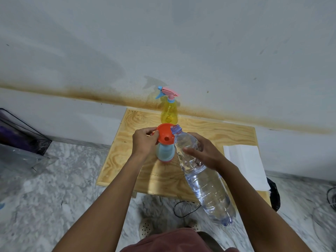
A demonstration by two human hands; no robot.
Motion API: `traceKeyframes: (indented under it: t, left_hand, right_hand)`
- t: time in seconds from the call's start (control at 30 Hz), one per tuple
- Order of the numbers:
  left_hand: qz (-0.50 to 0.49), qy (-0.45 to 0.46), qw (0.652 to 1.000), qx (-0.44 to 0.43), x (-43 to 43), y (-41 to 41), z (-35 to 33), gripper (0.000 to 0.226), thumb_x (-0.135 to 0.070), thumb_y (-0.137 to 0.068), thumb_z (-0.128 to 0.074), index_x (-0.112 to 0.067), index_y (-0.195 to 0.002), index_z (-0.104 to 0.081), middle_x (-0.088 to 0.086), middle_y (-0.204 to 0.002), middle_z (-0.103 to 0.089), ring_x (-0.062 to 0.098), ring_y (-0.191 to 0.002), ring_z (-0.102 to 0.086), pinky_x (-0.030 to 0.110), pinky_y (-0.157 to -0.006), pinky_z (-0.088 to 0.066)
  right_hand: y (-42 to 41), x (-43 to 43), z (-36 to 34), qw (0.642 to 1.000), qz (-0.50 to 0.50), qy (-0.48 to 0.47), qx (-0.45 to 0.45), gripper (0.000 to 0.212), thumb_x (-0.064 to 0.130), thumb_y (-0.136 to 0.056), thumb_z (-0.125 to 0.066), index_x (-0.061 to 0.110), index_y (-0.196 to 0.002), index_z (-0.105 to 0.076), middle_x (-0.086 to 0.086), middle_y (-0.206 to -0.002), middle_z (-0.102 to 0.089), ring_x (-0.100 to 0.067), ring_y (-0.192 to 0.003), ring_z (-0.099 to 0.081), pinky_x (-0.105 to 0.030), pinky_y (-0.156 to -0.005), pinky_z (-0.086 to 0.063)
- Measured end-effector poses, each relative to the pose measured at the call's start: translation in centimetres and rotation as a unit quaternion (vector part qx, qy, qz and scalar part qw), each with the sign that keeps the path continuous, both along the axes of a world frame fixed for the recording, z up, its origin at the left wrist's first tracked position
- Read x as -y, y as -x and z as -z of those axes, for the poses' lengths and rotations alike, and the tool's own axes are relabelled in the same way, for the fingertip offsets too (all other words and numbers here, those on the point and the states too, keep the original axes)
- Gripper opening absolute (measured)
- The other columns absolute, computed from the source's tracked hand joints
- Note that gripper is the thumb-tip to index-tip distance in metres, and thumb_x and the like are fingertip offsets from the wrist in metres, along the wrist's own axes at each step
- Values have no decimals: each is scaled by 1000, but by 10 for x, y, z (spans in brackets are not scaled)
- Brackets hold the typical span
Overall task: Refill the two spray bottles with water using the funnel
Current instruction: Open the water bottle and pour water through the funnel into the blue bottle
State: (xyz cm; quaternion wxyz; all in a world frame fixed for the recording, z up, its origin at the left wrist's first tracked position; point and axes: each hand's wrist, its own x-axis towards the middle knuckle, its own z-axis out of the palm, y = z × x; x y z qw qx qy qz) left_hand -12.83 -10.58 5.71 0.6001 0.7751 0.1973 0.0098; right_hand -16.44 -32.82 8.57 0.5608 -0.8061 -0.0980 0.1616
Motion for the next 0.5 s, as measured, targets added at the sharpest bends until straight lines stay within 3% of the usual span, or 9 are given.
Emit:
traceKeyframes:
  t: [0.3,0.5]
  left_hand:
    - [-2,-2,1000,3,0,0,0,27,-10,-90,-70,-2,-116,-71,0,-85,-64,27,-87,-72,41,-74,-63]
    - [-1,-5,1000,7,0,0,0,26,-9,-90,-69,-2,-115,-72,-3,-80,-64,25,-80,-72,39,-73,-63]
  right_hand:
    - [-2,0,0,1000,-3,5,-11,63,53,-78,-72,27,-134,-57,0,-114,-71,-19,-99,-72,-57,-85,-57]
    - [-1,-1,-1,1000,-2,3,-10,61,52,-78,-72,27,-132,-58,0,-112,-72,-19,-98,-72,-58,-85,-56]
